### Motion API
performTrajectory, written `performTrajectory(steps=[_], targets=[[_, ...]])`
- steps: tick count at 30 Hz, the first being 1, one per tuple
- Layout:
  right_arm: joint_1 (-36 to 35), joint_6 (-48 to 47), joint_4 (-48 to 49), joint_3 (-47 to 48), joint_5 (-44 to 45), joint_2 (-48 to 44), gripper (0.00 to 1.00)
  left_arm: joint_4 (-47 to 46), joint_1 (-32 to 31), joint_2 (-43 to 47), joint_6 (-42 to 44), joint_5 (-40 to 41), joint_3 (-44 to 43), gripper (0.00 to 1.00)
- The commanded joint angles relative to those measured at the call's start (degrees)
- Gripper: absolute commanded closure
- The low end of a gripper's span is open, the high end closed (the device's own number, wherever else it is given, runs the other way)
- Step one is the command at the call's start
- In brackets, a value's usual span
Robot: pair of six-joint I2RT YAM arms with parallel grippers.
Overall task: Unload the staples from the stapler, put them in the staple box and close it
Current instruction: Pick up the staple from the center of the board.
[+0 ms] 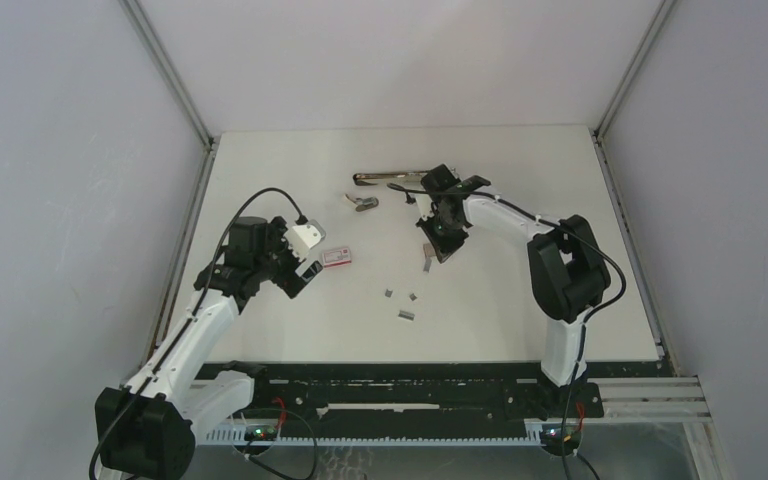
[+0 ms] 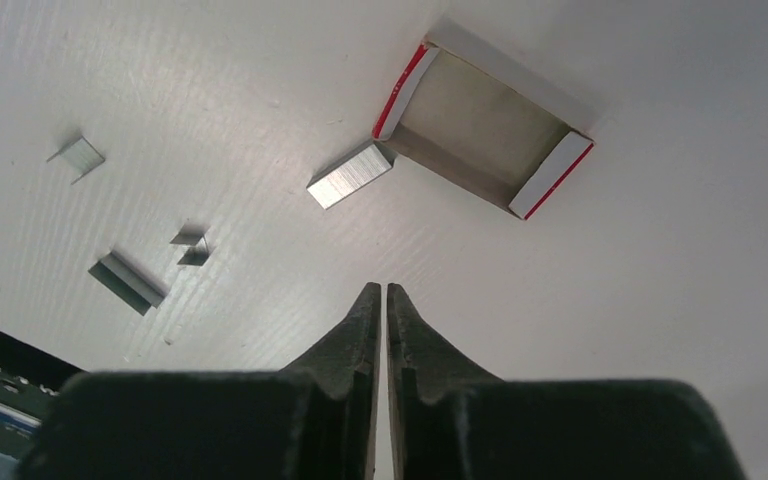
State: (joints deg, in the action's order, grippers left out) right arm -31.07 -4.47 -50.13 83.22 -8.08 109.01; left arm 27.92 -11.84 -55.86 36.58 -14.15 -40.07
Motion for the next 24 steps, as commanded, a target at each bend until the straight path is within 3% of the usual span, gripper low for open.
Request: performTrajectory(steps=[1,7,16,24], targets=[[-1.24,1.73,1.99,1.79,1.30,0.21,0.91,-1.91,-0.20,0.90,-0.01,-0.56,1.31,0.00],[-4.70,-1.60,2.44,0.82,-3.28,-1.11,0.75,-1.95,-0.18,1.90,0.11,-0.41,1.57,0.00],[-12.57,-10.16,4.07,-5.52,-10.87,-4.51,0.77,-1.91,-0.13,3.20,0.12,-0.86,1.67,0.00],[-18.10,-10.94,4.43,-5.70,-7.68,-2.52,0.71,-2.07,0.36,5.95,-0.10,-1.89,2.17,0.00]])
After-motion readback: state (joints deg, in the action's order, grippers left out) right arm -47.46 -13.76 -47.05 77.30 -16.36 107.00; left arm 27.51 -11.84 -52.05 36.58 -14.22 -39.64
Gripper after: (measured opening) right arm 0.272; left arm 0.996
